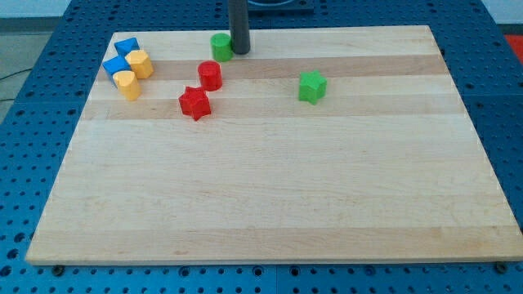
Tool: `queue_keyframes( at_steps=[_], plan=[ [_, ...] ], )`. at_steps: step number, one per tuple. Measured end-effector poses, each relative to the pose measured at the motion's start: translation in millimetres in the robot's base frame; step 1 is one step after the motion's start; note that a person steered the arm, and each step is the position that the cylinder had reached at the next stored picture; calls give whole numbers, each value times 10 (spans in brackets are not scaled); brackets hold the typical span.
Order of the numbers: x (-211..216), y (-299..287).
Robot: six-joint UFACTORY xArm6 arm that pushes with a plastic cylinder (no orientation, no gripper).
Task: Place the green star towards the bottom right of the green circle
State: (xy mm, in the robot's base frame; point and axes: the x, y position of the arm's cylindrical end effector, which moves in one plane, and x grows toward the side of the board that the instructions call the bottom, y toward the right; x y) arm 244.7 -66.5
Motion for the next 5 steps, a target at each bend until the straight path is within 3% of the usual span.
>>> queue_keyframes(
  at_steps=[1, 2, 3, 4, 5],
  plan=[
    [176, 97],
    [541, 1010],
    [557, 1870],
    [1289, 1822],
    [1656, 1327]
  ],
)
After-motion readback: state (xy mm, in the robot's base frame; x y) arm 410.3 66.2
